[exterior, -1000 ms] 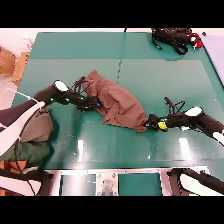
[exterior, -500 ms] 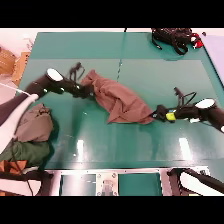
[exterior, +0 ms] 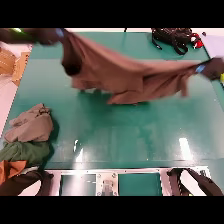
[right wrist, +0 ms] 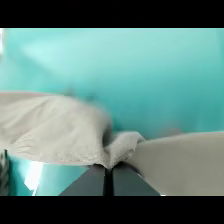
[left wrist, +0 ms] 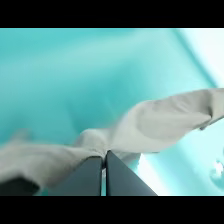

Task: Fold the shirts.

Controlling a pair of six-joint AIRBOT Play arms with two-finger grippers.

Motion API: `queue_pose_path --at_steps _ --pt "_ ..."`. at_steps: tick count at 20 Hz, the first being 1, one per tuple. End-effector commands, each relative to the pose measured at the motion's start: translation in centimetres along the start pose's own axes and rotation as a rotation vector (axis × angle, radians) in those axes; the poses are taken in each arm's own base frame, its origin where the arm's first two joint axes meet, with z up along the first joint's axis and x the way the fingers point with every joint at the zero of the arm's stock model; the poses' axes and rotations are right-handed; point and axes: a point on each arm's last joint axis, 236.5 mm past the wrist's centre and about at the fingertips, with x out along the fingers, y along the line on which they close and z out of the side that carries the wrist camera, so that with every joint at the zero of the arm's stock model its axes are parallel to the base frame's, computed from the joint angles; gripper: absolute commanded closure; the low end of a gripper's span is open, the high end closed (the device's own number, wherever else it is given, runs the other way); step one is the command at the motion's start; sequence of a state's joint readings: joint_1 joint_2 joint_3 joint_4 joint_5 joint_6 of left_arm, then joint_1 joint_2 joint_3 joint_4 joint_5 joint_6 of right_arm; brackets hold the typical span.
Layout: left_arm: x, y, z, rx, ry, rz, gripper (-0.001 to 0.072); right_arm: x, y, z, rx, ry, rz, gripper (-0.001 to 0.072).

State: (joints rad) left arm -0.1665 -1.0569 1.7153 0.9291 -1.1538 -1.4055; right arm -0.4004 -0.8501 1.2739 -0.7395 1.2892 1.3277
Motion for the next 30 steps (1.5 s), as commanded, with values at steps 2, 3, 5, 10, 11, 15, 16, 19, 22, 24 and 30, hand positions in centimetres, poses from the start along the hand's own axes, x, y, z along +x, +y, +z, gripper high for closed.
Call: queue_pose_path --at_steps 2,3,5,10,11,15,16,19,22,24,30 --pt "-11.6 -8.6 6.1 0.198 -0.242 -0.033 0.0686 -11.0 10.4 4.5 -0.273 -0.295 -0.014 0.0695" --pt "-13.1 -9.7 6.4 0.226 -0.259 -0.036 0.0685 -12.8 12.0 4.8 -0.317 -0.345 -0.018 0.0695" --pt "-14.1 -10.5 6.3 0.251 -0.256 -0.04 0.0685 -15.5 14.0 5.8 -0.352 -0.442 -0.038 0.0695" --pt "-10.2 -5.2 3.1 0.204 -0.096 0.071 0.0685 -12.8 10.4 7.8 -0.285 -0.4 -0.075 0.0695" --pt "-8.5 -3.5 2.1 0.18 -0.052 0.095 0.0685 -10.9 8.4 8.2 -0.245 -0.356 -0.075 0.0695" --pt "1.2 4.4 -5.9 0.022 0.202 0.125 0.0685 -0.1 0.7 7.3 -0.158 -0.123 -0.018 0.0695" --pt "4.1 6.9 -8.6 -0.021 0.26 0.138 0.0684 3.3 -1.2 6.3 -0.144 -0.057 -0.005 0.0694" --pt "12.3 14.5 -16.9 -0.157 0.376 0.199 0.0684 14.2 -7.3 1.2 -0.066 0.168 0.023 0.0694" --pt "18.8 19.9 -23.4 -0.285 0.443 0.237 0.0684 22.7 -13.2 -4.8 0.071 0.33 0.008 0.0694" --pt "21.5 21.8 -25.0 -0.365 0.406 0.251 0.0682 25.2 -16.1 -7.2 0.127 0.374 -0.016 0.0694" --pt "18.2 23.2 -21.2 -0.389 0.436 0.233 -0.0002 19.4 -20.2 -5.0 0.24 0.372 -0.048 0.0458"
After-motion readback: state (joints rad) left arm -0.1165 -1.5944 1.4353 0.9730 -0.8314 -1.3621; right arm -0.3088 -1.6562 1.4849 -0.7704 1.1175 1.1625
